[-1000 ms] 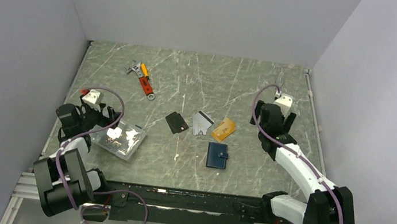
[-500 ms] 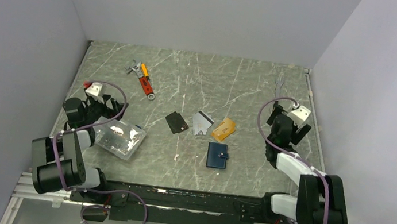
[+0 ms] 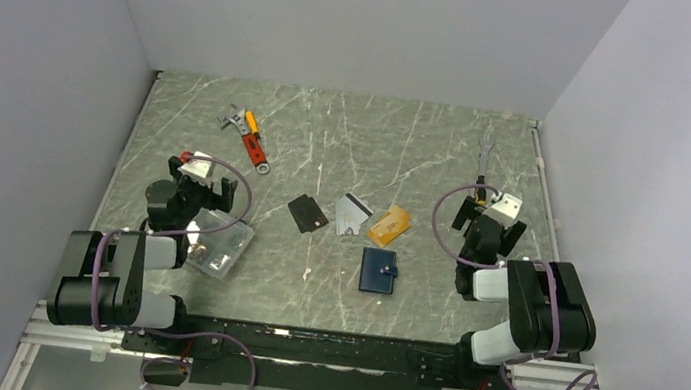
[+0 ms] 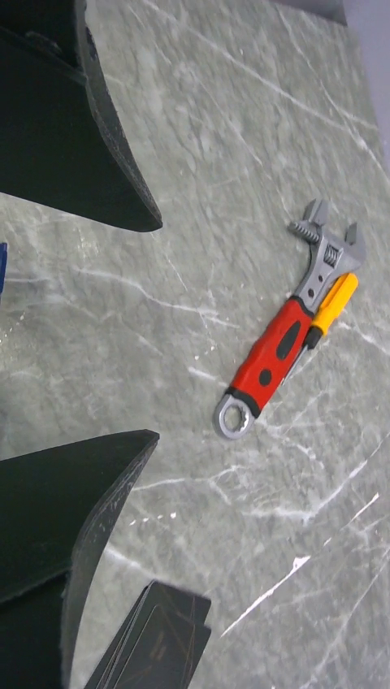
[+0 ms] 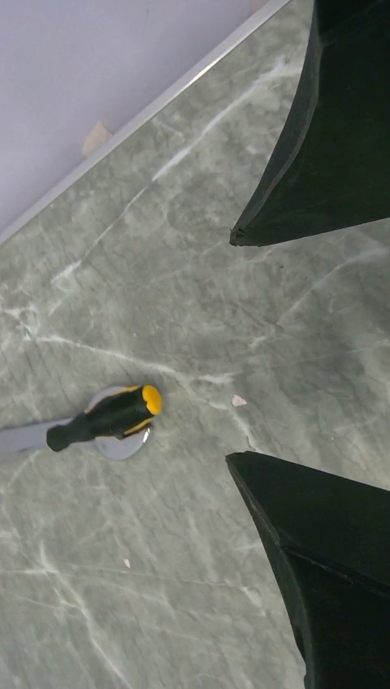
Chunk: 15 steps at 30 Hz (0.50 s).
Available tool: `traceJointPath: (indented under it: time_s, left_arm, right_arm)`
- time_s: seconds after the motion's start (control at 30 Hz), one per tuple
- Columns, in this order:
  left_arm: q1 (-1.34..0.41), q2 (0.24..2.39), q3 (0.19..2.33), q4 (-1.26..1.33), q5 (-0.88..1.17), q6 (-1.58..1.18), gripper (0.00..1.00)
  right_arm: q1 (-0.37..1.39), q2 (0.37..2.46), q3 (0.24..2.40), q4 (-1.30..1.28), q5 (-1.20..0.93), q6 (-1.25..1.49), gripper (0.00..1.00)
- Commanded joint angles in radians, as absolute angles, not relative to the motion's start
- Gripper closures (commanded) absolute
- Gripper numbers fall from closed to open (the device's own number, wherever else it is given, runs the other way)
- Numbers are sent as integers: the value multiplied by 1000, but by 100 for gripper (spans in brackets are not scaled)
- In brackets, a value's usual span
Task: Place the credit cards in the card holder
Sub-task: Reset both arms
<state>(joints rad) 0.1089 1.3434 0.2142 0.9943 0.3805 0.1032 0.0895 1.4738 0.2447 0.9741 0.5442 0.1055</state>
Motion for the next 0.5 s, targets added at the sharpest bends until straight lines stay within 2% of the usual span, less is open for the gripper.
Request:
traceJointPath:
  time_s: [0.0,0.07,0.13,0.2,0.47]
  left_arm:
    - [110,1351,203,1114,300,117,1]
    - [110,1326,222,1025,297,135,1]
    - [110,1349,202,1113,298,118,1]
    - [110,1327,216,1040,297,131,0]
    - [108,1341,214,1069,297,127,1]
  right_arm:
    - [56,1491,245,1130,422,88,0]
    - [44,1480,257,1083,409,105,0]
    - [40,1486,250,1114,408,95,0]
    - [41,1479,251,1100,408,101,0]
    - [42,1475,240,1120,416,92,0]
